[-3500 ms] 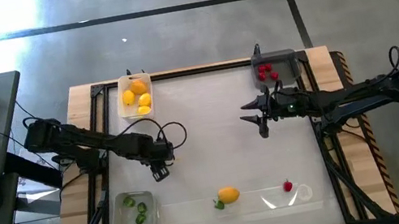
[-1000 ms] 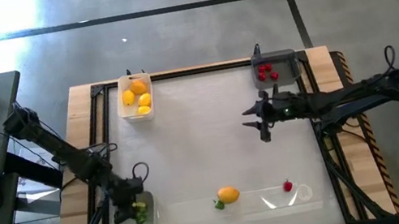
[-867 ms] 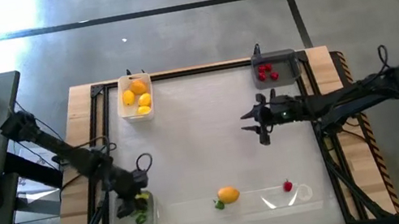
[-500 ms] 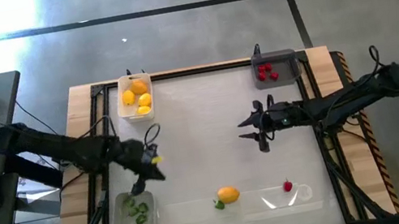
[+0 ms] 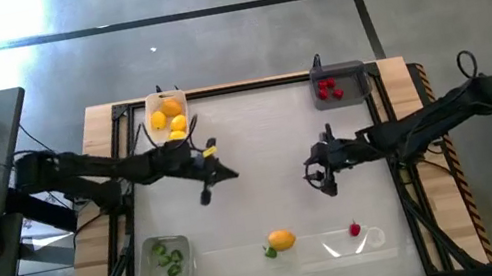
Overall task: Sort produce into baskets
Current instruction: Put the green bell pepper into the gray bin
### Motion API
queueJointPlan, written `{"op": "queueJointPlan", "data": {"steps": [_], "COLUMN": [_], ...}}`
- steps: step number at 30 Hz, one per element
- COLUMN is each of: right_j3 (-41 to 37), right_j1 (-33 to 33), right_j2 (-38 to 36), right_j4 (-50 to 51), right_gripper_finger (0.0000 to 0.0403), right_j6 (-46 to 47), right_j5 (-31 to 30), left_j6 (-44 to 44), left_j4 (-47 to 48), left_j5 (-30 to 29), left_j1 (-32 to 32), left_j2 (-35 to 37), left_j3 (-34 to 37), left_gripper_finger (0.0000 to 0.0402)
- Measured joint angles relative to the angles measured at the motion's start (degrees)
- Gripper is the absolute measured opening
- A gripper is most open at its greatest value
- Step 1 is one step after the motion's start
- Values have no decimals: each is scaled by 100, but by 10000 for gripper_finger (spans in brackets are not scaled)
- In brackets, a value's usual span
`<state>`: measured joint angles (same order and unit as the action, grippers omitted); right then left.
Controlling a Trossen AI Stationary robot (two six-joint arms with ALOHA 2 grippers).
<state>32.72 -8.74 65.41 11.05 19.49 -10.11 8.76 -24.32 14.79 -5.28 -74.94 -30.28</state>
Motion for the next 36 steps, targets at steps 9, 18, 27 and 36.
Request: {"op": "queueJointPlan", "data": {"steps": [9, 18, 27, 36], "right_j3": [24, 26, 23, 24], "right_j1": [-509, -717, -690, -545], "right_j2": [473, 1128, 1126, 1126], "right_j4": [-716, -1786, -1801, -1909], "right_gripper_finger": [239, 239, 240, 240], "right_j6": [-152, -348, -494, -581], "right_j5": [1, 172, -385, -629], "left_j6": [295, 656, 1179, 983], "left_j4": [-1599, -1795, -1134, -1009], "left_j5": [0, 740, 1499, 550], "left_j1": [-176, 41, 896, 1768], "left_j2": [-1234, -1652, -1650, -1988], "left_j3": [0, 0, 0, -319], "left_gripper_finger": [0, 0, 0, 19]}}
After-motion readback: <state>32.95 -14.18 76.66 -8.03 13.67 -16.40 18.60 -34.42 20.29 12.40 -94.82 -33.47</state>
